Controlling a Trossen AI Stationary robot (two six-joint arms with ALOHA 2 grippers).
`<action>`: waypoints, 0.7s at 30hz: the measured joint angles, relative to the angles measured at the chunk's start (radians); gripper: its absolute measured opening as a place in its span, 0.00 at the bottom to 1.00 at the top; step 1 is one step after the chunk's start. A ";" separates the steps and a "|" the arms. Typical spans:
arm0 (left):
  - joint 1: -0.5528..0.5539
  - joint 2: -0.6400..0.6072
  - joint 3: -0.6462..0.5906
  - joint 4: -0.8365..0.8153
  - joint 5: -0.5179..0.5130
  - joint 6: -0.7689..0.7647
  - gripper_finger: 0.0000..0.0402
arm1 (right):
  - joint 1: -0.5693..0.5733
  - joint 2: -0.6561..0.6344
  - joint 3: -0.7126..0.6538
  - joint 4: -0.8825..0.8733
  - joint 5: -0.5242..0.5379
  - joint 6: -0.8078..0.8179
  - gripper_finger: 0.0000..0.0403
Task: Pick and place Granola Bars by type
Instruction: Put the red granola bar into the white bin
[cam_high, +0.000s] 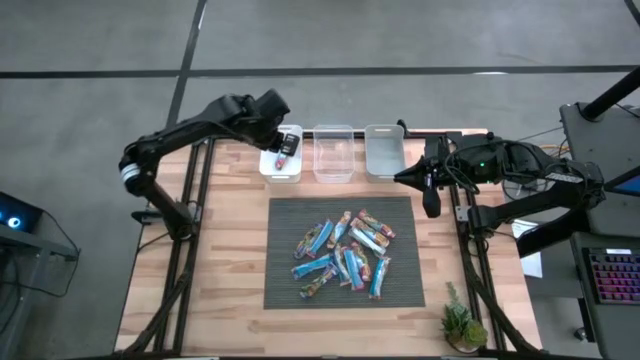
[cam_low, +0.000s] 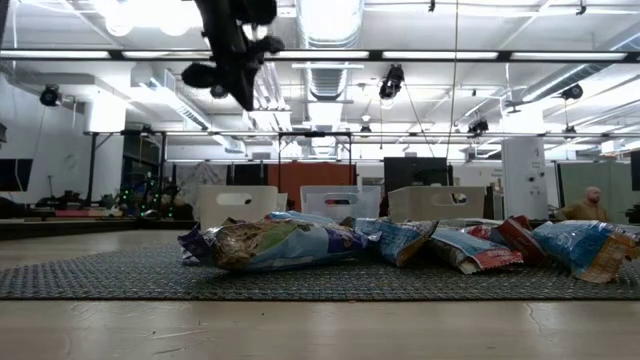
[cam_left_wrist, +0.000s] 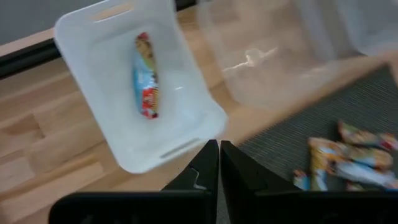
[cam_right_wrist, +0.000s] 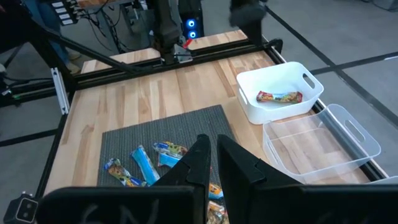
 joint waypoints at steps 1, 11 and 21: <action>-0.020 -0.013 0.000 0.002 0.000 -0.004 0.00 | 0.000 0.000 0.000 0.000 0.000 0.000 0.06; -0.220 -0.077 -0.001 0.010 0.002 -0.009 0.00 | 0.000 0.000 0.000 0.000 0.000 0.005 0.06; -0.409 -0.080 -0.001 0.010 0.001 0.001 0.00 | 0.000 0.000 0.000 0.000 0.000 0.012 0.06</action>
